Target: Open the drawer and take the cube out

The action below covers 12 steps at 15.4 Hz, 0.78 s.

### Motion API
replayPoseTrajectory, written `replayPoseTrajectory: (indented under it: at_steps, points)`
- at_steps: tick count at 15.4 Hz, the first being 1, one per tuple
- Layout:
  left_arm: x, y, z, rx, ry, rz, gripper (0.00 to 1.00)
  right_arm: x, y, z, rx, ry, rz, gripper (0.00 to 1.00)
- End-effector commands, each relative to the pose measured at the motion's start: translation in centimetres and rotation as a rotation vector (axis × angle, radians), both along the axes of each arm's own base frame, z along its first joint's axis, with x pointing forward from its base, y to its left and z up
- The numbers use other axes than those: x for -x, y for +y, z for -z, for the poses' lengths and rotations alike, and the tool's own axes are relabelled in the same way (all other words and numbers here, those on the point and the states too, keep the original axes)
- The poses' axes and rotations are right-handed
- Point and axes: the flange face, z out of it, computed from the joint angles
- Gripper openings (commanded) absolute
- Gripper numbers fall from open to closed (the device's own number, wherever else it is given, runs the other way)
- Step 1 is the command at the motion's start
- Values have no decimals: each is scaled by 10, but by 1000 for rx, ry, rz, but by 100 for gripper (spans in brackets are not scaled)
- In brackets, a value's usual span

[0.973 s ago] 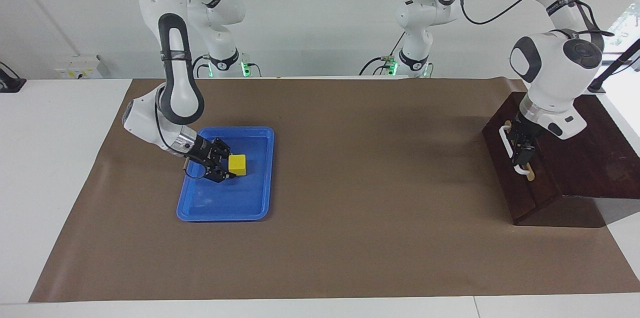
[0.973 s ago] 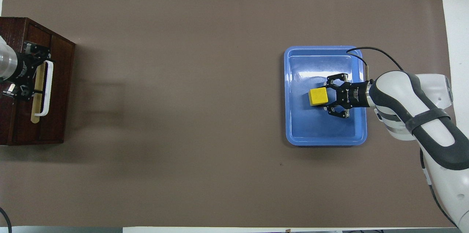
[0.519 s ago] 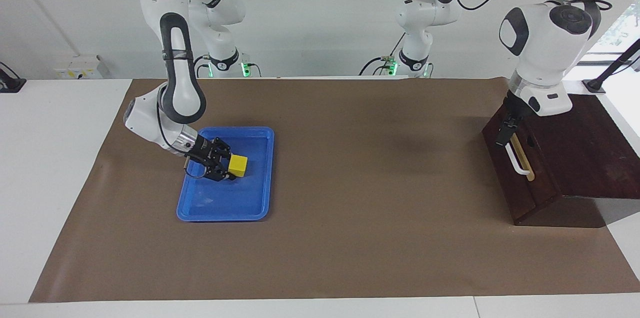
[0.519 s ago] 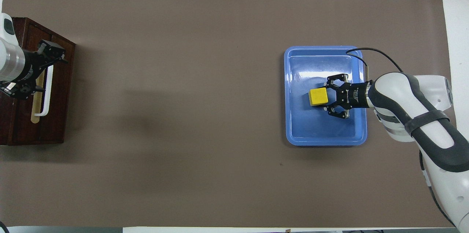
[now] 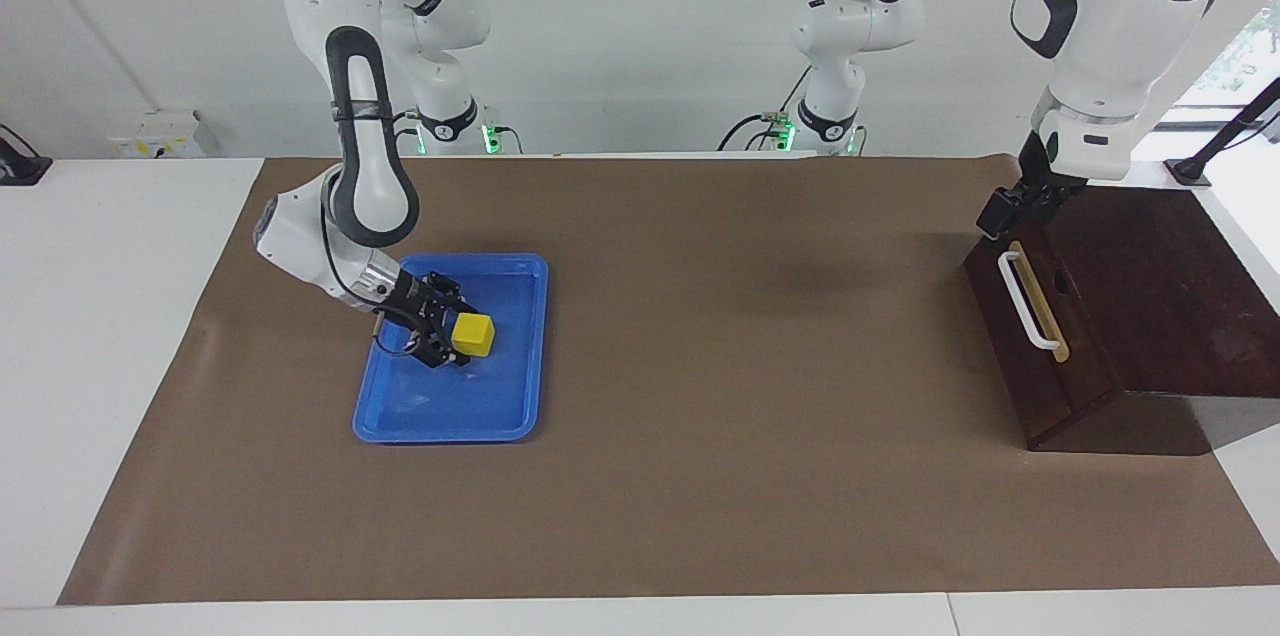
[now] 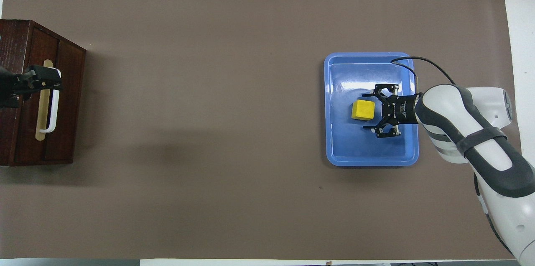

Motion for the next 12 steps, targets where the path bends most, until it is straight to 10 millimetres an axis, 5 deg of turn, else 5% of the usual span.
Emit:
replayPoseTrajectory:
  at_steps: [1, 7, 12]
  points:
    - [10, 15, -5, 33, 43, 126, 100, -18, 12, -51, -7, -3, -10, 100]
    - [7, -18, -18, 139, 6, 155, 100, -69, 16, -188, 80, -26, -171, 100]
    - [15, -27, -16, 130, 53, 186, 100, -78, 9, -278, 263, -172, -457, 100]
